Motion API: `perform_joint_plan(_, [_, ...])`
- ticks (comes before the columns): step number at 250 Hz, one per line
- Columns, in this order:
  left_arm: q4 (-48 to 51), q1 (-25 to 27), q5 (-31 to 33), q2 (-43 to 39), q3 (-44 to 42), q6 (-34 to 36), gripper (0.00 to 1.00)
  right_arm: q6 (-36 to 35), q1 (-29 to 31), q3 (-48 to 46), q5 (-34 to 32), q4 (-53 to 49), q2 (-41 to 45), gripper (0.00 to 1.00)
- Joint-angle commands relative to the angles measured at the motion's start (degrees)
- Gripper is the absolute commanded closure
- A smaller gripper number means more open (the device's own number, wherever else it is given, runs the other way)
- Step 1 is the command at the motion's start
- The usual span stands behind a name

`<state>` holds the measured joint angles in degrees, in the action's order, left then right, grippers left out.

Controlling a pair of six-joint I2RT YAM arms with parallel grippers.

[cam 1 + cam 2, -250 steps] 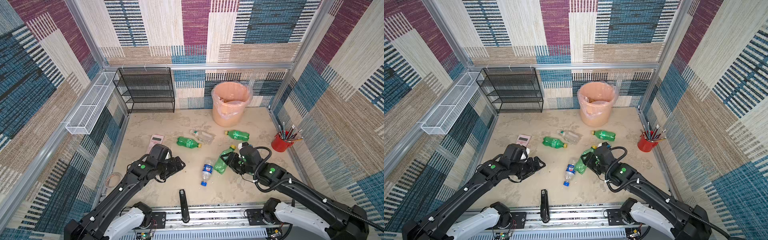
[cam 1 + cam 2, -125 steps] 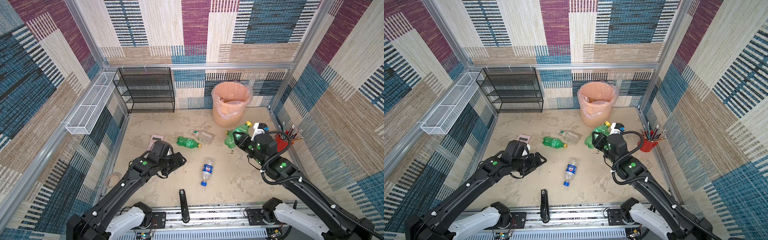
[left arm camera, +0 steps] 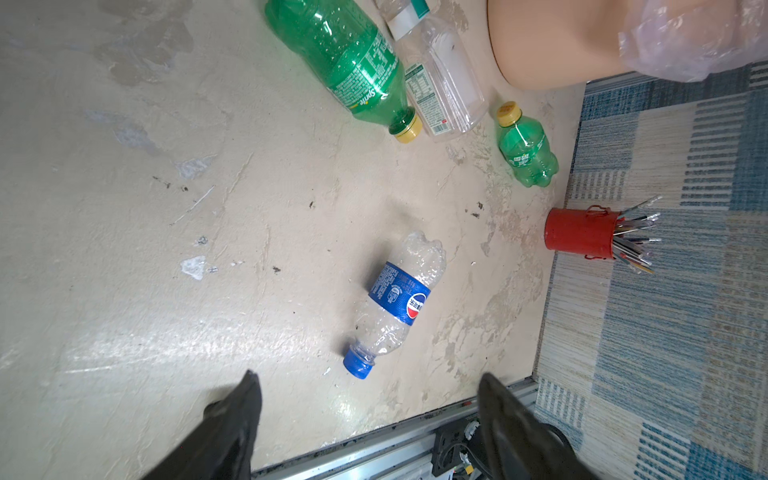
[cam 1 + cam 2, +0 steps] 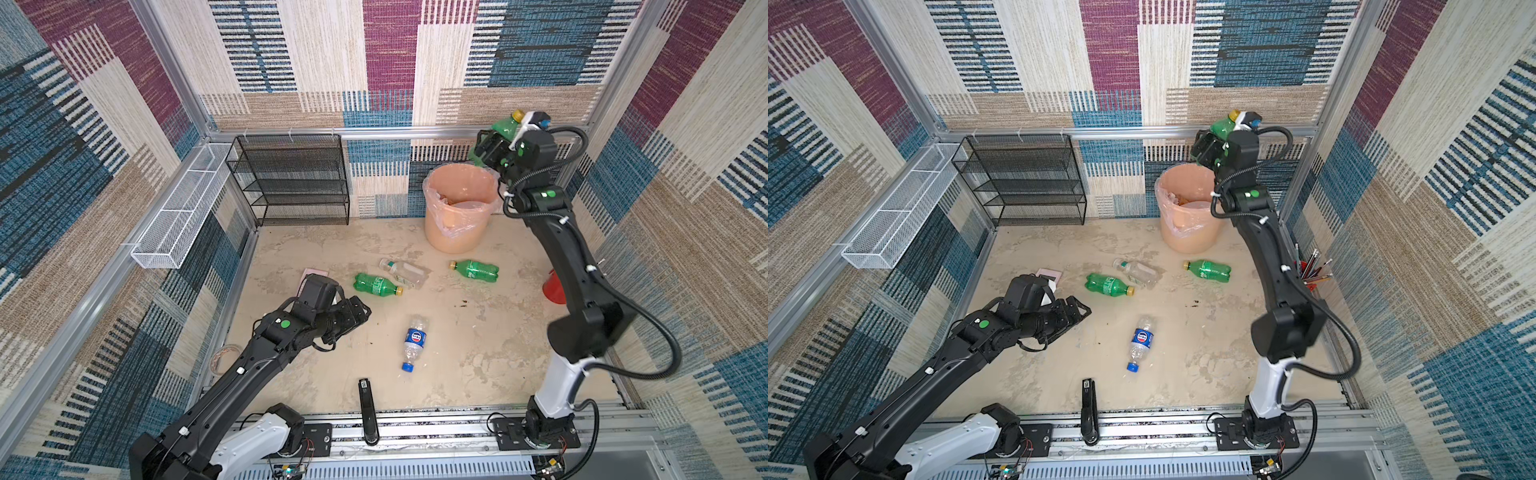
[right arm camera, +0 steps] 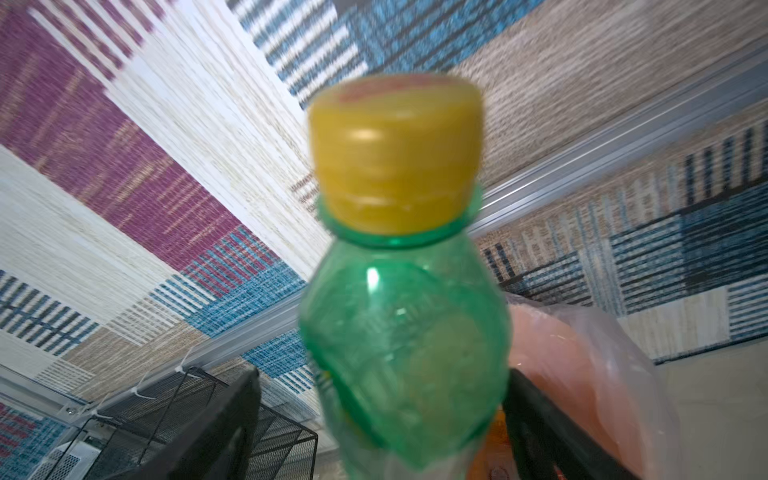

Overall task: Throw the plastic bottles in the bin
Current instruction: 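Carry the Sprite bottle over the bin and open the right gripper, then draw the right gripper back down toward the table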

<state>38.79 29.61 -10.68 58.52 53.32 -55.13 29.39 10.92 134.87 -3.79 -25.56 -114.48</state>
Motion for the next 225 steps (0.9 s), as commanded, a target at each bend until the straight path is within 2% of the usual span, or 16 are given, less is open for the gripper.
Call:
perform_joint_plan(1, [0.0, -0.2, 1.5, -0.1, 0.4, 0.6, 0.17, -3.2, 0.1, 34.0, 3.3, -21.4, -4.7, 0.05])
perform_joint_plan(22, [-0.4, -0.3, 1.8, -0.6, -0.8, 0.5, 0.17, -5.0, 1.1, 17.6, 1.1, -15.2, 5.9, 0.02])
perform_joint_plan(45, [-0.9, -0.7, 1.1, -0.7, -2.0, 0.4, 0.17, -5.2, 1.1, -10.8, 0.1, 2.4, 22.6, 0.04])
perform_joint_plan(56, [-1.3, -0.9, 0.8, -0.8, -2.6, 0.3, 0.17, -4.6, 1.1, -20.1, -0.5, 7.0, 28.5, 0.07])
perform_joint_plan(85, [-2.2, -1.5, -0.1, -0.1, -3.3, 0.3, 0.17, -2.9, 1.1, -28.8, -0.2, 0.0, 34.2, 0.09])
perform_joint_plan(113, [-3.2, -2.0, -1.0, 1.3, -3.3, 0.7, 0.17, 2.2, 1.1, -46.9, 3.8, 1.2, 43.0, 0.14])
perform_joint_plan(161, [-4.5, -2.3, -2.1, 5.0, -2.5, 0.0, 0.17, 11.4, 1.9, -73.2, 12.4, 0.2, 53.3, 0.20])
perform_joint_plan(195, [-6.6, -2.3, -1.4, 9.1, -0.6, -3.2, 0.17, 14.1, 4.2, -86.1, 17.0, 0.2, 55.8, 0.20])
perform_joint_plan(225, [-7.6, -2.3, 0.7, 14.6, 2.9, -8.5, 0.17, 14.8, 6.1, -93.0, 21.3, 1.2, 55.7, 0.19])
